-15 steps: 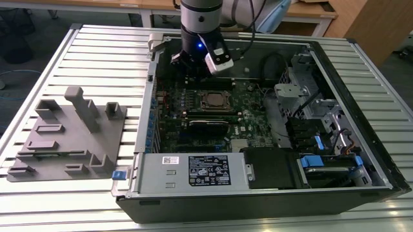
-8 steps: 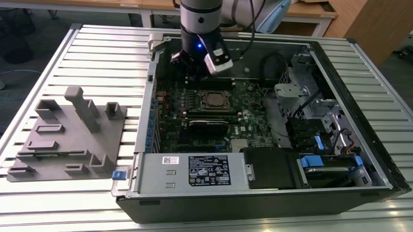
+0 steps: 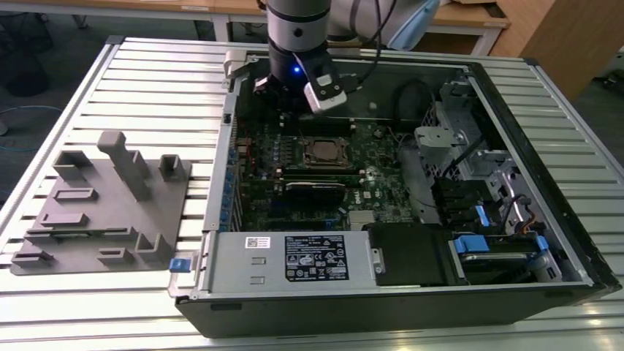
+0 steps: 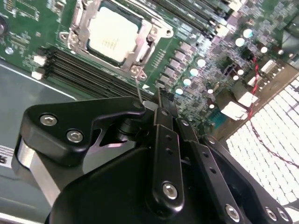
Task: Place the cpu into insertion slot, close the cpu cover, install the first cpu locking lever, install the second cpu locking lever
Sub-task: 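Install the first cpu locking lever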
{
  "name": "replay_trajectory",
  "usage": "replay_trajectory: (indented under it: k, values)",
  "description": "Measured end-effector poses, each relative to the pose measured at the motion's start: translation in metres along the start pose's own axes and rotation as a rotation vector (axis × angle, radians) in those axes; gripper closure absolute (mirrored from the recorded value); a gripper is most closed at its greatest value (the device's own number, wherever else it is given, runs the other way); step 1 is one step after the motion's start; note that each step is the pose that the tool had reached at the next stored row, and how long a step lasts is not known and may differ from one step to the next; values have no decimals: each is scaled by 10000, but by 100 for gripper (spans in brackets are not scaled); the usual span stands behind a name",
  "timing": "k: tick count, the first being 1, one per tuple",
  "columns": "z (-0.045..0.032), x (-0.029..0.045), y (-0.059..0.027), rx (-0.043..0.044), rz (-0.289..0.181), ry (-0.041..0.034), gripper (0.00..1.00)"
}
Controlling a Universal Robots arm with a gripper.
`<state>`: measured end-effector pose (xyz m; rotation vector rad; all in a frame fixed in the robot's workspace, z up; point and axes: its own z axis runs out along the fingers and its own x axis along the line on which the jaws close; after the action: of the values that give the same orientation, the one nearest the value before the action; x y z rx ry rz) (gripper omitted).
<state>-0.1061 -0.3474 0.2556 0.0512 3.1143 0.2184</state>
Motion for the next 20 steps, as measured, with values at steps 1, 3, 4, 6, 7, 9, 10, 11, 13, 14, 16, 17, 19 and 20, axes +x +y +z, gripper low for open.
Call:
replay_trajectory:
  k: [1, 3, 4, 6, 7, 9, 10, 11, 13, 14, 16, 17, 19, 20]
  values:
    - [0, 26, -1, -2, 4, -3, 89]
    - [0, 75, -3, -9, 14, -6, 89]
    - [0, 100, -3, -38, 23, -5, 89]
    - [-1, 140, -5, -157, 36, -6, 89]
    - [-1, 155, -5, -214, 40, -4, 89]
    - [-1, 175, -6, -378, 45, 1, 89]
    - [-1, 180, -6, -487, 46, 4, 89]
    - [-2, 182, -6, -575, 50, 8, 89]
    - [-2, 182, -6, -670, 52, 10, 89]
    - [-2, 183, -6, -702, 54, 12, 89]
    - [0, 183, -5, -726, 55, 12, 89]
    - [2, 183, -5, -735, 55, 13, 89]
    - [7, 182, 0, -755, 53, 12, 89]
    - [9, 183, 3, -762, 54, 13, 89]
